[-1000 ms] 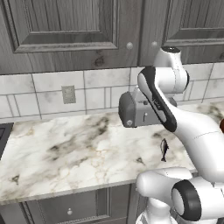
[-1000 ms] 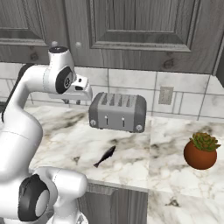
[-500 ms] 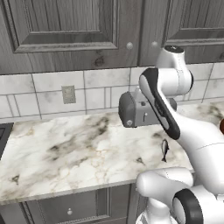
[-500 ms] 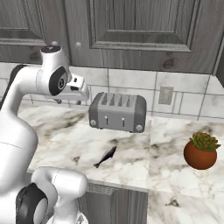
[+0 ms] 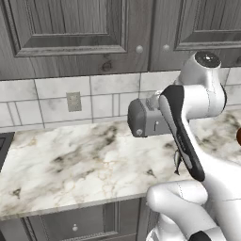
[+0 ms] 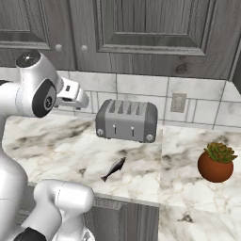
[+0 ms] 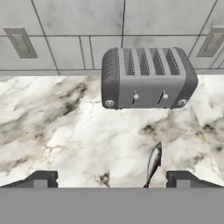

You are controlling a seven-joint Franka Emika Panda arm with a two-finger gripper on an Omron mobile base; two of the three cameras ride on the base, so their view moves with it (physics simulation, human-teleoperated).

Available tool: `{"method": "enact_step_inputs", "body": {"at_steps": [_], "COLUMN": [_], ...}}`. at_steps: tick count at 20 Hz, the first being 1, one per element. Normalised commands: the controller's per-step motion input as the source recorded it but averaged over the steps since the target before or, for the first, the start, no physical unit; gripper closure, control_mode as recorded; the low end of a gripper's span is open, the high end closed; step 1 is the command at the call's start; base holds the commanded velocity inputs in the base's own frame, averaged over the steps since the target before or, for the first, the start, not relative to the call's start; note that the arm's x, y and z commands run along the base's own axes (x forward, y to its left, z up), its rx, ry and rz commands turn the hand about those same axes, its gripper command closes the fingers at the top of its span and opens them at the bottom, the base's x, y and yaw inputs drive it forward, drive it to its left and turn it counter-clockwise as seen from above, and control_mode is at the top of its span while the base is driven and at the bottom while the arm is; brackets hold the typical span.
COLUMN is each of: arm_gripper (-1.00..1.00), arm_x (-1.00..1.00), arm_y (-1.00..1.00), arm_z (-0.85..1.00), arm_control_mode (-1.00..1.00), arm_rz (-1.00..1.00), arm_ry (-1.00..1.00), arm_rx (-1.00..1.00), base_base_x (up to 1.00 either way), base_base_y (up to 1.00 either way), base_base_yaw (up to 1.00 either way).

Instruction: Retrieve the tupperware from the cabinet, then place the raw meat into the tupperware to avoid contamination.

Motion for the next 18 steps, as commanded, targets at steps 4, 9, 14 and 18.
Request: {"method": "enact_step_inputs", "body": {"at_steps": [4,9,14,18], "arm_gripper": [-1.00,-1.00,-1.00,-1.00], "arm_x": [-0.29,-0.24,-0.13,-0.06], "arm_y": [-0.06,-0.15,-0.15,-0.05], "arm_z": [0.53,0.62,0.62,0.68], "arm_control_mode": [-1.00,-1.00,-1.00,-1.00], "arm_rz": [-0.06,-0.04,-0.01,0.00], "arm_ry": [-0.23,-0.20,-0.14,-0.12], "arm_rx": [0.00,0.00,0.00,0.00], "base_base_x": [0.00,0.00,0.00,0.00], "base_base_y": [0.00,0.00,0.00,0.00], "base_base_yaw": [0.00,0.00,0.00,0.00]}}
